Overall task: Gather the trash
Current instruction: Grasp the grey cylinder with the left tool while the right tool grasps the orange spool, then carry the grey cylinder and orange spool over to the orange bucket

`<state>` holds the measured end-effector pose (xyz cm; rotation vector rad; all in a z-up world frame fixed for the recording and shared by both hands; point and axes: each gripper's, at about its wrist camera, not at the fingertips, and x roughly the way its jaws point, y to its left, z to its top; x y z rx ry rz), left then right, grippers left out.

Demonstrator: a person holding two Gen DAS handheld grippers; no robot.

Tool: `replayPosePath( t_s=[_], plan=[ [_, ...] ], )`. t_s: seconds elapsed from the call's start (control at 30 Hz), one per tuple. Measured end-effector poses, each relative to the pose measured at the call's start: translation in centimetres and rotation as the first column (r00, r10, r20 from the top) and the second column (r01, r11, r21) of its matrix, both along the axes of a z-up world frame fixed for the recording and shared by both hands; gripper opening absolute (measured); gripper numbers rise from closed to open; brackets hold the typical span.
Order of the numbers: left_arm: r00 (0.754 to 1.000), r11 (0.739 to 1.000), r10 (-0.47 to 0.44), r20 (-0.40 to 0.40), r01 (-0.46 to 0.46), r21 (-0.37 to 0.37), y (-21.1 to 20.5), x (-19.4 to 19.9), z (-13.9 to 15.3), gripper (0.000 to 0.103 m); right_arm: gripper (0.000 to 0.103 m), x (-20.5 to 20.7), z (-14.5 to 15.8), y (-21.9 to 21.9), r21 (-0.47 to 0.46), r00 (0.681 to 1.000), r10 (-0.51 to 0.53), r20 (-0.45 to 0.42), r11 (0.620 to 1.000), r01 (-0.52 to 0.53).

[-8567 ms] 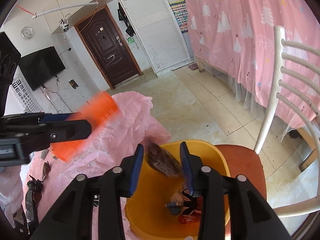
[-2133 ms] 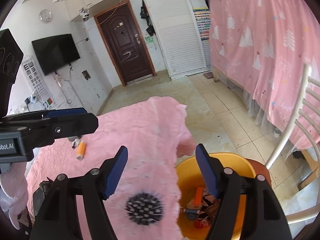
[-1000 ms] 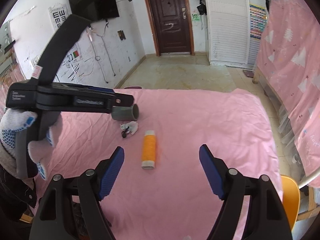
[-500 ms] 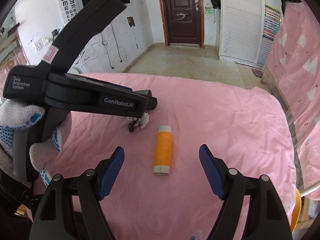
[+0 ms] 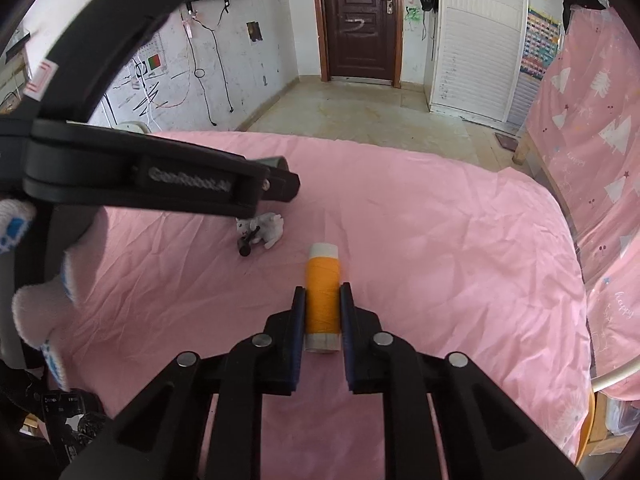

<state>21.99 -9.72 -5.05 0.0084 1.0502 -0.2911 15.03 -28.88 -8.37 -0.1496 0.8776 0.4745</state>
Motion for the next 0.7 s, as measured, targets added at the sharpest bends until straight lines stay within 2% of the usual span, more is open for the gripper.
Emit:
replayPosePath(
  t_s=[0.33, 0.5, 0.7],
  plan=[
    [0.997, 1.000, 0.000, 0.081, -0.001, 0.012, -1.1, -2.5, 3.1, 0.052, 0.006, -1.2, 3.2, -3.8, 0.089, 0.996, -0.061, 0.063, 0.994, 0.055],
    [0.991, 0.999, -0.030, 0.127, 0.027, 0.023, -3.2, -4.1, 5.1, 0.052, 0.006, -2.5, 4.8, -7.2, 0.127, 0.989, -0.103, 0.104, 0.988, 0.089],
    [0.982, 0.996, -0.089, 0.164, 0.084, 0.042, -7.7, -6.3, 6.9, 0.052, 0.006, -5.7, 6.7, -11.7, 0.174, 0.974, -0.170, 0.150, 0.974, 0.143]
  ],
)
